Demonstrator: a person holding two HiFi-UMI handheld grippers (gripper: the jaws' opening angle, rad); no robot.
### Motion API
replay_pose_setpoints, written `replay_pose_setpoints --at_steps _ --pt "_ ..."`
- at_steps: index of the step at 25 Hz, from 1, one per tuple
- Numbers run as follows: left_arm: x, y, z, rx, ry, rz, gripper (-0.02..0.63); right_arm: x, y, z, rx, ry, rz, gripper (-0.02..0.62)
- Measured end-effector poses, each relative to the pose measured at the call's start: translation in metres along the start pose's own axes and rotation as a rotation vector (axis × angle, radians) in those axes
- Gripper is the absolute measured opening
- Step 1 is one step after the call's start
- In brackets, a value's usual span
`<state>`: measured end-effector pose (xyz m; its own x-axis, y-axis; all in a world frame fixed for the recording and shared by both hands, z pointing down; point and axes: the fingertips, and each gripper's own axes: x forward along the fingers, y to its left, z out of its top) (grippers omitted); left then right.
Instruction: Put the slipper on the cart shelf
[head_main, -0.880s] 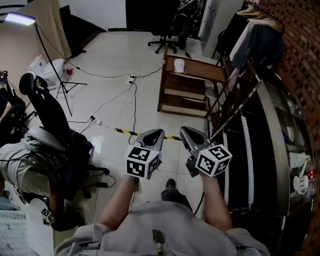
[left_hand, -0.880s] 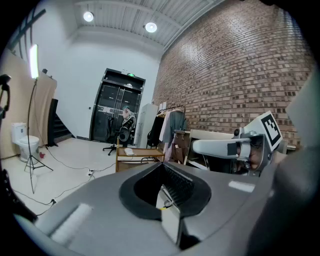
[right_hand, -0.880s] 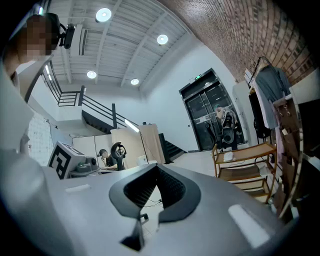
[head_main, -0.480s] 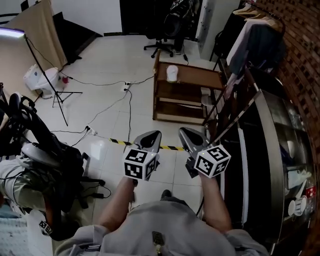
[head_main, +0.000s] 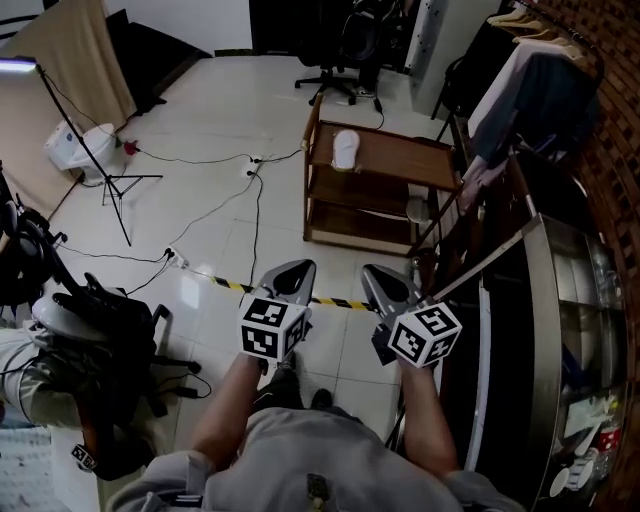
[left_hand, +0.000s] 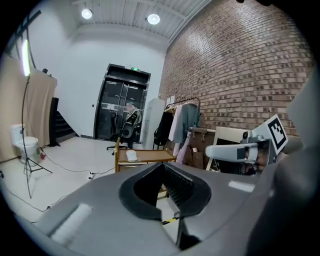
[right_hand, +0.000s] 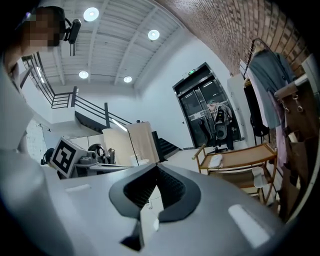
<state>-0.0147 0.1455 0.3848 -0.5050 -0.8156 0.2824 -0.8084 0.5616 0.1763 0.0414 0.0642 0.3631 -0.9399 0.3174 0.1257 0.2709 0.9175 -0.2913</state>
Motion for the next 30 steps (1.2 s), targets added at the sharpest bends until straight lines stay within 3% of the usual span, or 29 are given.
replay_pose_setpoints --at_steps 7,19,23,30 --pt "0.084 0.049 0.012 -0.016 0.014 -0.034 0.008 0.06 -0.058 0.006 -0.069 0.058 -0.072 -0.002" --pt "0.217 0.121 0.034 -0.019 0.088 -0.182 0.008 0.158 -0.146 0.041 -0.067 0.08 -0.243 -0.002" --pt "0.255 0.134 0.037 -0.025 0.11 -0.193 0.008 0.181 -0.179 0.043 -0.045 0.094 -0.249 -0.002" --pt "0.334 0.153 0.041 -0.029 0.141 -0.124 0.008 0.221 -0.256 0.052 -0.039 0.101 -0.182 -0.002"
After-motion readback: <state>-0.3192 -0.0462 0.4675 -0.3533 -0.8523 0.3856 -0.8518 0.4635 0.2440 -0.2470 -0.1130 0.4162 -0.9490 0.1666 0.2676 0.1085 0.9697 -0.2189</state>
